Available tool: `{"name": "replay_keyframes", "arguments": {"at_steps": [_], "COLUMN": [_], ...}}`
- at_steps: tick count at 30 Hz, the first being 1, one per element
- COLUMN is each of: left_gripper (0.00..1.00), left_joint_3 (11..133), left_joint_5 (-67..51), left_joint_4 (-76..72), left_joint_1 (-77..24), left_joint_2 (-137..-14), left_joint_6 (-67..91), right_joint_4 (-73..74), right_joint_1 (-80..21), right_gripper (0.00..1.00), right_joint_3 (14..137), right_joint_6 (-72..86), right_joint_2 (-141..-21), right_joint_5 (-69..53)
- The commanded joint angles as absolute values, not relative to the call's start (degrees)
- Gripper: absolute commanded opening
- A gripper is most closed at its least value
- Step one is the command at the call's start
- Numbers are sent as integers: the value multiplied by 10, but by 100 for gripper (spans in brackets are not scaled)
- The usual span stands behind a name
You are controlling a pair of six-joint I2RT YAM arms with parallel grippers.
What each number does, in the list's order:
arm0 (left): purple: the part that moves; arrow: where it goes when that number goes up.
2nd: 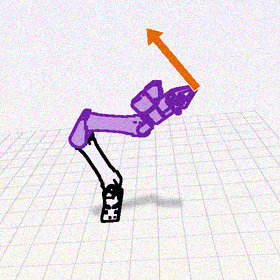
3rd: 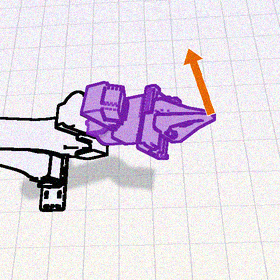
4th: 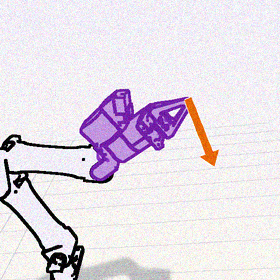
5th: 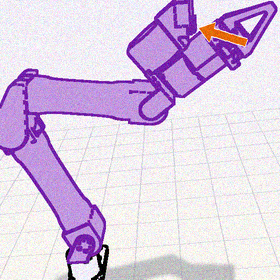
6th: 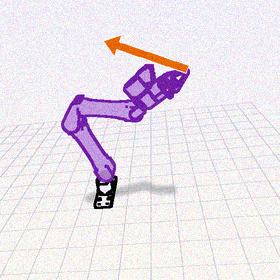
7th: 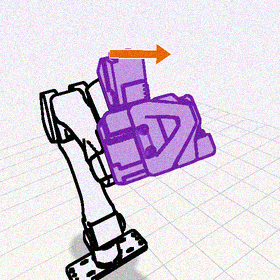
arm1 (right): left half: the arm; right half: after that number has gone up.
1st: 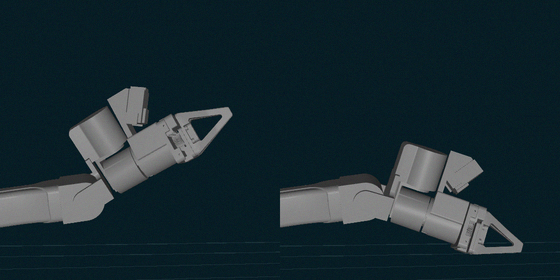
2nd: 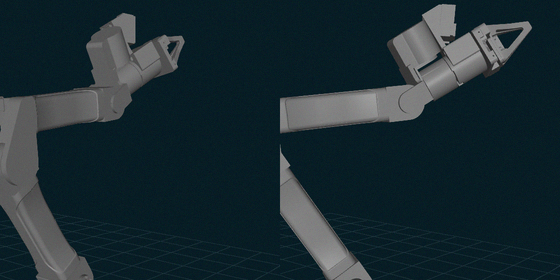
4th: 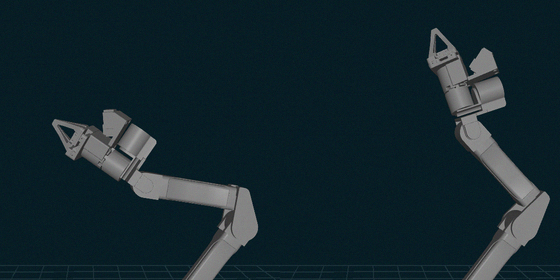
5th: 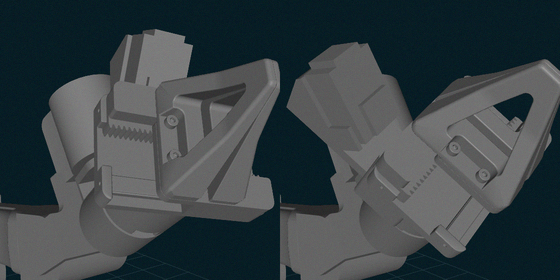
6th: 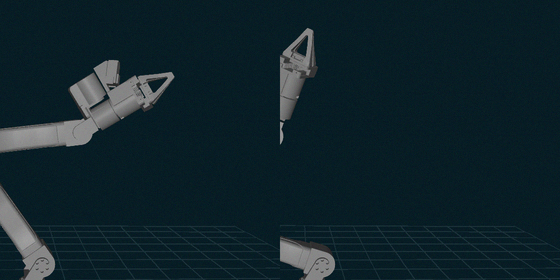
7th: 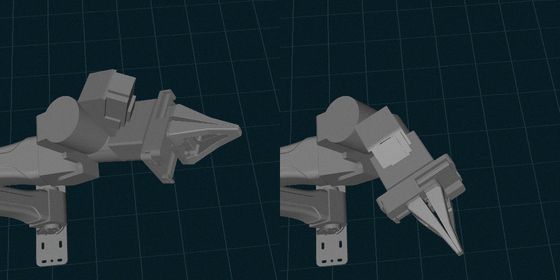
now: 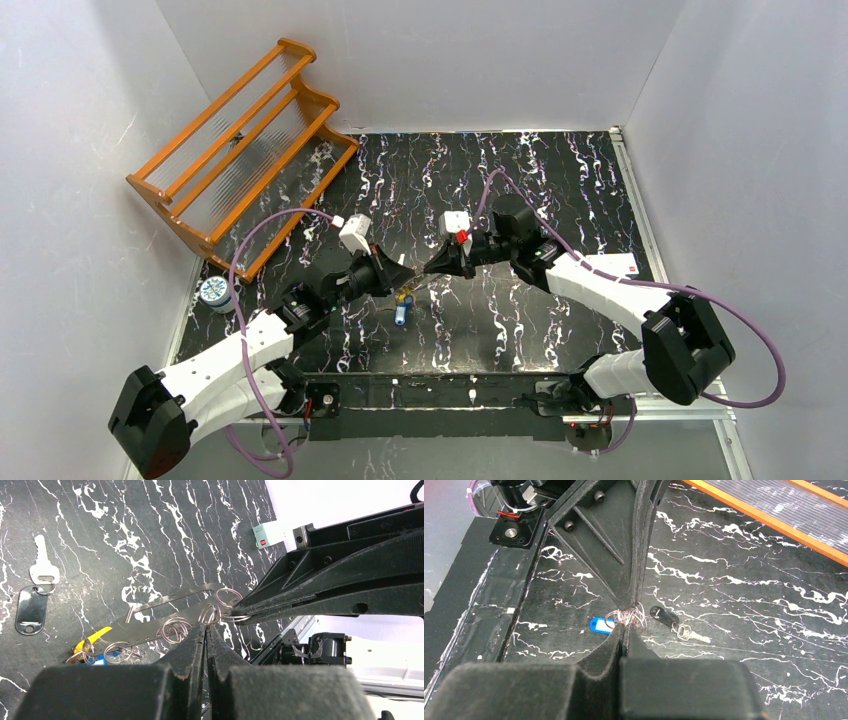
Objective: Put the keys on the keyring
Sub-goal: Pick up the keyring from the center of the board.
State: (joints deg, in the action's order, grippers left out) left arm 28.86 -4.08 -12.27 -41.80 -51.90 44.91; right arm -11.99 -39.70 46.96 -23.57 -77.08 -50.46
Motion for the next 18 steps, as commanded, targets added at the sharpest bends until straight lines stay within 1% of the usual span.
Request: {"name": "replay_keyframes", "arguments": {"at_steps": [1, 10, 18], "left_gripper": [0, 0, 0], "left_joint_3": [291, 294, 298], "left_joint_5": [8, 38, 47], "left_joint_4": [-121, -116, -105], "left_joint_1": [-409, -408, -408], "left_joint_2": [-511, -487, -493], "left_joint_6": [443, 479, 515], "right_joint_4": [-94, -37, -11], "right_joint_1": [-395, -403, -417], "right_gripper": [1, 1, 1], "right_joint_3": [483, 497, 504], "right_joint_6": [-265, -321, -364], "right_joint_2": [-762, -775, -776], "right_joint_5": [-562, -553, -543]}}
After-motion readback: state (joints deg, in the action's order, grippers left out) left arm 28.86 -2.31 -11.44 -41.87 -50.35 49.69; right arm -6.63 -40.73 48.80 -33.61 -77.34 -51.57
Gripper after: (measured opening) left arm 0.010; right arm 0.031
